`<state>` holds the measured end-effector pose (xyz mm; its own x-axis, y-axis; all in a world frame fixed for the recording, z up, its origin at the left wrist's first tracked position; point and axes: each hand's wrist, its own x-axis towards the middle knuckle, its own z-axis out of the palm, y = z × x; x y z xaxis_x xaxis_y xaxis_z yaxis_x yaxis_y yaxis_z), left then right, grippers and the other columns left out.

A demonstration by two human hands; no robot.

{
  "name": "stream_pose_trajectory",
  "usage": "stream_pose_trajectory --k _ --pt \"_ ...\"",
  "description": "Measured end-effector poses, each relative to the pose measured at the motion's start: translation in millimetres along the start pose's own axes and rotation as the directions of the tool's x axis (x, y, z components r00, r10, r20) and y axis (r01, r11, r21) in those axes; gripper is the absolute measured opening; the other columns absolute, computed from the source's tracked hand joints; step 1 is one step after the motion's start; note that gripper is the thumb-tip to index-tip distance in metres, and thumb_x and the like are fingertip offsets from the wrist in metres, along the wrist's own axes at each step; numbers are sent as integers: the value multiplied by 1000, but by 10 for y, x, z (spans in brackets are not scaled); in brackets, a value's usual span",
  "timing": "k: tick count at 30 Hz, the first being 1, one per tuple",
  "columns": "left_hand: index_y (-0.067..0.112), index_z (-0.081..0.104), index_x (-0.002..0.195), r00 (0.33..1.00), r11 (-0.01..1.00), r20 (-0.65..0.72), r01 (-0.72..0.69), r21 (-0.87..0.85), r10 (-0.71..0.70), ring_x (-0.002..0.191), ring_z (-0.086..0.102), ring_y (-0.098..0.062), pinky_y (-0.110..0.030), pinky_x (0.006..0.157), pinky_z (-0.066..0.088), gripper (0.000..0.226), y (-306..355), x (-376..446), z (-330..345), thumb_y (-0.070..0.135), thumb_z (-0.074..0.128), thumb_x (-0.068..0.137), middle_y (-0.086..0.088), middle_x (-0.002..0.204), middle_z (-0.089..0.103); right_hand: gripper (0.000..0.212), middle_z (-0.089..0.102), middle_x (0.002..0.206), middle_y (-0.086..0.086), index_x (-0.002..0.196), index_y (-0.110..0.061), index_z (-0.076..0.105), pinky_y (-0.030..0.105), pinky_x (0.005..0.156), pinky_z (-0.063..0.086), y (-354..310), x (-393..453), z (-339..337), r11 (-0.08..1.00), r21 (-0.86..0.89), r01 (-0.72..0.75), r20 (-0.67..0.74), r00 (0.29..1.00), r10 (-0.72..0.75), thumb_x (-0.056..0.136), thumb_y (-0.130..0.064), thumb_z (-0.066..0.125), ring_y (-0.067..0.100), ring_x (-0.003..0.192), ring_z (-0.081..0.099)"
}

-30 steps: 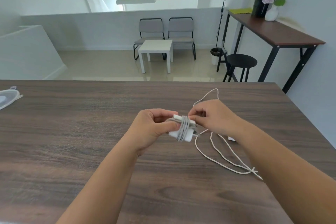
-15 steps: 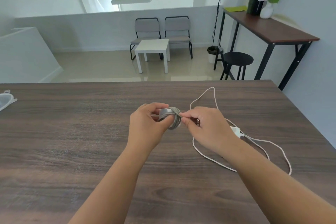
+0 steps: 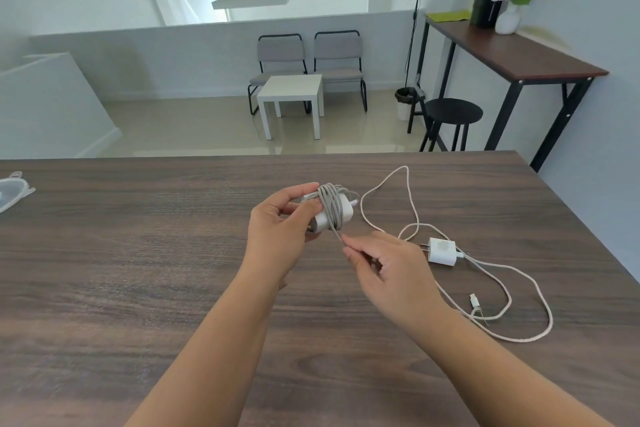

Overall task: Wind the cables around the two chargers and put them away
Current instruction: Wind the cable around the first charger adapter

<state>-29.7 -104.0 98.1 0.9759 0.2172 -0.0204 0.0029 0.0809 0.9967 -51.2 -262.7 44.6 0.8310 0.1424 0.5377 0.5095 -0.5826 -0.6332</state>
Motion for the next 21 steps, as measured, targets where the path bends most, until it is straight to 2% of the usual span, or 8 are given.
stream_pose_trajectory --k 4,6,9,12,13,16,19,21 --pt "20 74 101 994 993 87 71 -89 -64 73 68 -9 -26 63 58 21 46 -26 -12 6 63 91 -2 85 74 16 65 65 -11 99 -24 77 14 57 40 80 4 14 993 82 -82 17 997 81 87 -25 66 4 60 54" --pt "19 73 104 978 983 183 125 -133 -100 74 69 -9 -26 64 58 21 58 -43 -31 6 60 93 1 89 76 11 66 63 -19 94 -23 78 8 58 37 141 73 -9 955 212 -209 120 975 187 86 -20 71 -2 57 54" --pt "14 71 108 941 971 311 188 -150 -134 75 70 -13 -28 66 59 21 59 -60 -63 7 57 93 -2 94 76 5 61 54 -15 84 -25 77 12 56 36 256 242 -101 913 262 -313 322 920 222 85 -25 72 -2 52 47" --pt "6 69 109 917 974 375 191 -123 -133 76 68 -16 -28 66 59 23 54 -60 -94 7 61 87 -7 94 73 15 53 59 0 72 -25 74 25 58 31 331 409 -217 921 237 -309 398 896 198 77 -40 72 10 58 42" --pt "5 69 108 911 978 391 184 -95 -134 76 68 -16 -28 66 58 22 57 -62 -98 5 63 86 -7 92 73 12 52 62 2 72 -25 74 27 60 31 342 464 -252 923 227 -310 407 891 199 75 -37 72 12 61 40" --pt "5 70 99 903 991 409 129 32 -131 76 67 -18 -31 70 58 21 53 -76 -90 -2 73 80 -8 85 72 4 64 68 -4 78 -21 76 25 61 40 327 635 -358 978 95 -186 416 900 131 80 -18 75 2 60 49" --pt "11 74 91 934 969 346 3 248 -91 68 62 -17 -31 68 56 25 26 -84 -68 0 83 70 -8 78 70 7 69 81 -10 88 -25 76 25 71 49 218 756 -444 985 -124 117 432 900 -53 84 -27 71 2 74 60" --pt "19 76 85 950 919 307 -78 386 -48 63 63 -12 -29 67 55 25 8 -84 -51 7 86 66 -7 77 73 11 68 85 -12 90 -27 75 31 73 51 136 777 -474 953 -221 207 432 897 -94 87 -33 67 5 81 62"
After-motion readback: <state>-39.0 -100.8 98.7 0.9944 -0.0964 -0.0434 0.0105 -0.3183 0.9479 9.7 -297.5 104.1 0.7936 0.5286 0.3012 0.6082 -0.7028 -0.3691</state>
